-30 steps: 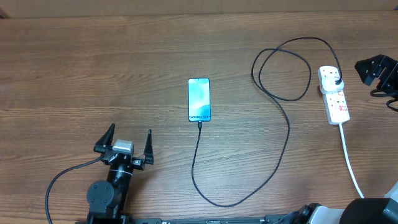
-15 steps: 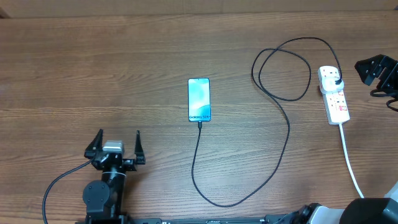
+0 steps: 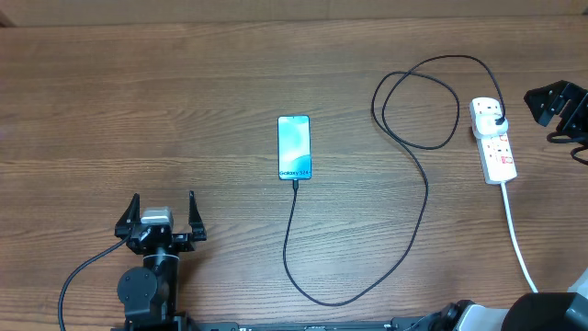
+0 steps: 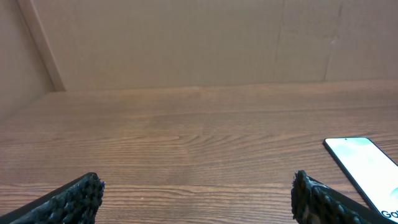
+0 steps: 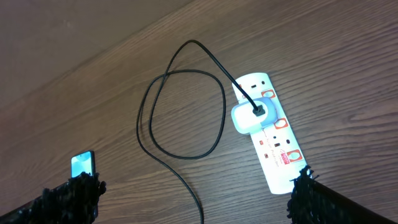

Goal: Plug charger to phone and switch on socket

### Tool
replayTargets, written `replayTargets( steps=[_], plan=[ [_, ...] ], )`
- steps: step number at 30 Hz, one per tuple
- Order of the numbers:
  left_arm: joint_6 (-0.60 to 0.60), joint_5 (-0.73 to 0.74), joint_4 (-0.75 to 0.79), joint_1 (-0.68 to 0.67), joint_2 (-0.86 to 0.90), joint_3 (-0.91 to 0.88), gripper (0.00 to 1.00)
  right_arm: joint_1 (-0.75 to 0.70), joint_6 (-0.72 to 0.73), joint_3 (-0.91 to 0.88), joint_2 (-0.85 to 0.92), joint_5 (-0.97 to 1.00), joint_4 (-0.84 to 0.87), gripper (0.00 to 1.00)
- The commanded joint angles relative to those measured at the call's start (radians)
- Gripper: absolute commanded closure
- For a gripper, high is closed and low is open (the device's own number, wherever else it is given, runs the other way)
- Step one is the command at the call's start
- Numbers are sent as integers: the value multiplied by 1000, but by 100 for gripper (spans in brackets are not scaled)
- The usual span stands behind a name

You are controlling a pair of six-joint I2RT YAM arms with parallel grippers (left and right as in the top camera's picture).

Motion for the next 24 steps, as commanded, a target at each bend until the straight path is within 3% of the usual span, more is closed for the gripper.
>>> replayTargets(
  steps=[1,24],
  plan=[
    [-14,-10,-6,6,-12,-4,0,3,3,0,0,-5,2,0],
    [-67,-18,-6,-69,-12,-4,0,3,3,0,0,-5,2,0]
  ],
)
